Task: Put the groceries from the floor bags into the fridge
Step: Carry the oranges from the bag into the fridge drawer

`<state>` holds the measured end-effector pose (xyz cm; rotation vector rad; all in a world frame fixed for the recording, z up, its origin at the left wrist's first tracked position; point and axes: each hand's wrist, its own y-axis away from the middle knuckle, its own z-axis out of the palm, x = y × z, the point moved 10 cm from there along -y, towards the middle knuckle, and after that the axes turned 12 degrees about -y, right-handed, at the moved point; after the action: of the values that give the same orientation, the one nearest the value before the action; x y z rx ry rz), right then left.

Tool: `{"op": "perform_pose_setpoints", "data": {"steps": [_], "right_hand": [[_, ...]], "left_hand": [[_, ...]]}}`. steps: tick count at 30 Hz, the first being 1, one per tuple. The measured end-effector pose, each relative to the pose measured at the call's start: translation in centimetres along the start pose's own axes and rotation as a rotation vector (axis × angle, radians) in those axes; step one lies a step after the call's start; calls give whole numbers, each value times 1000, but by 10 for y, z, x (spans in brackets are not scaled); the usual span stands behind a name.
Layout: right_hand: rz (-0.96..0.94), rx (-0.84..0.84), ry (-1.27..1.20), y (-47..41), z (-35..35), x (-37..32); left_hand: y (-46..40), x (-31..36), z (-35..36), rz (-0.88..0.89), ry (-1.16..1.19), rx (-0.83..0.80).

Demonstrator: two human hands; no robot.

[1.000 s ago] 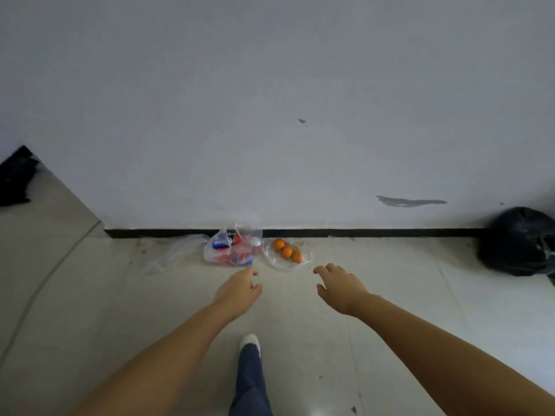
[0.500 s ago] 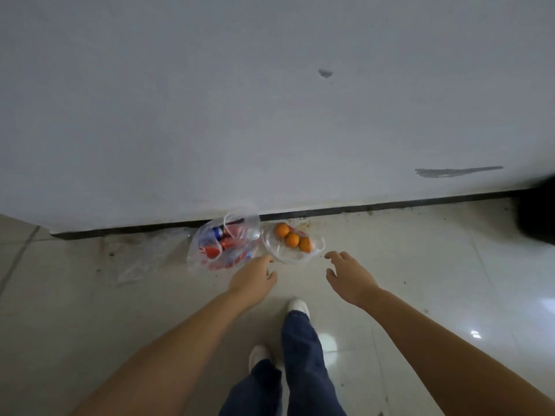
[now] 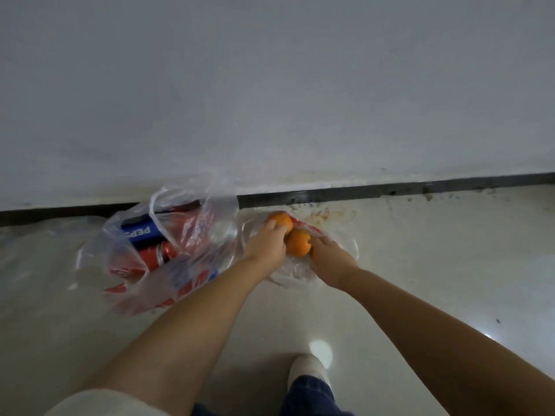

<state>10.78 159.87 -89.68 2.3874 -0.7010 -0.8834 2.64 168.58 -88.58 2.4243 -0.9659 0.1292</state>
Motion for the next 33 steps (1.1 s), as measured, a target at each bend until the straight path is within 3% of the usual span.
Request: {"op": "perform_pose_setpoints", "data": {"steps": [3,7,13,20,26,33], "right_hand": [[-30,50,136,-52,16,6],[2,38,243,-101,46,19],[19,111,130,-87,48,18],[61,170,-66,41,-42,-17],[161,235,-206,204,-166,-54],[295,498,-325,428,-296,-69]], "left_hand": [[-55,-5,23,75,-130,68],[-105,-14,79,124,-253,-132],[-87,-25,79,66,-271,-101],[19,14,-41,26,-146,-18],[141,113,-184,107,43,-52],[279,244,-334,305,66,3]]}}
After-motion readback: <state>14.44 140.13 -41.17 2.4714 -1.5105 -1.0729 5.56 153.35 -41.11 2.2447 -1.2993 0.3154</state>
